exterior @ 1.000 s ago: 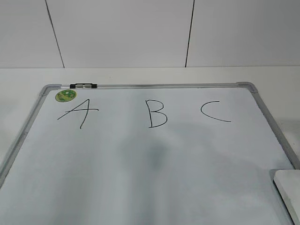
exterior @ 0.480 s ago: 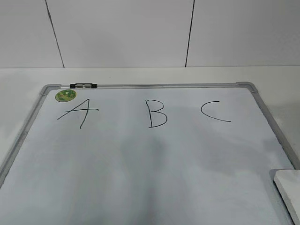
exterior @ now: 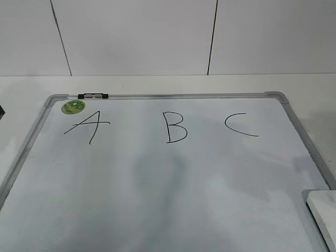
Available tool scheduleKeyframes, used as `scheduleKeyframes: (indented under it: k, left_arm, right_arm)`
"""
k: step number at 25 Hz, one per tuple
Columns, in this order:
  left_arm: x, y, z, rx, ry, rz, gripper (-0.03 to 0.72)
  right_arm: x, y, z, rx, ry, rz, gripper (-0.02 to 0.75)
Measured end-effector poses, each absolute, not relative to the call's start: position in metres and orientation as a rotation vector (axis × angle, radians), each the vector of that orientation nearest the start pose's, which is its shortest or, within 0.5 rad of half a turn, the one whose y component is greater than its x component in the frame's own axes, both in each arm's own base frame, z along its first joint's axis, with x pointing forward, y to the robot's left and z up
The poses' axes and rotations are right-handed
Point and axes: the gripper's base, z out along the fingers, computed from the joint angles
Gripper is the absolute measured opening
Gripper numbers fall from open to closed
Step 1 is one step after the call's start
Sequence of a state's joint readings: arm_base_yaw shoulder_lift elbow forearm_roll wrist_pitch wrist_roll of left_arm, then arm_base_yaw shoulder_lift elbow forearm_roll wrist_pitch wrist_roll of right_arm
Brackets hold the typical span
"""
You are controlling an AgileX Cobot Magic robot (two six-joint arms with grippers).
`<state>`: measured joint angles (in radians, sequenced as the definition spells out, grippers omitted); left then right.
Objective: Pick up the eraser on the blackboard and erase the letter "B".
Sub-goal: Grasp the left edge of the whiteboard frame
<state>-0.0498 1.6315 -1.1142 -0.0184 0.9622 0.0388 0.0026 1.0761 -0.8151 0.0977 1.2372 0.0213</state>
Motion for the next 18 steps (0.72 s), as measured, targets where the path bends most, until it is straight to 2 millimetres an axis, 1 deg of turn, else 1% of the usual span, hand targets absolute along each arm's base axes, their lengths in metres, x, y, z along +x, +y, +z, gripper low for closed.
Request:
scheduleKeyframes:
  k: [3,7,11,18]
  left_arm:
    - [0.316,-0.017,0.213,0.117,2.980,-0.025,0.239]
    - [0.323,-0.017,0.200,0.129,2.987,-0.023,0.239]
    - [0.326,-0.019,0.194,0.154,2.993,-0.046,0.239]
    - [0.328,-0.025,0.189,0.200,2.986,-0.136,0.239]
  right_arm:
    - [0.165,0.009,0.279,0.068,2.979,0.145,0.582]
    - [0.166,0.009,0.279,0.069,2.970,0.144,0.582]
    - [0.166,0.009,0.279,0.069,2.968,0.144,0.582]
    - [0.166,0.009,0.279,0.069,2.968,0.144,0.582]
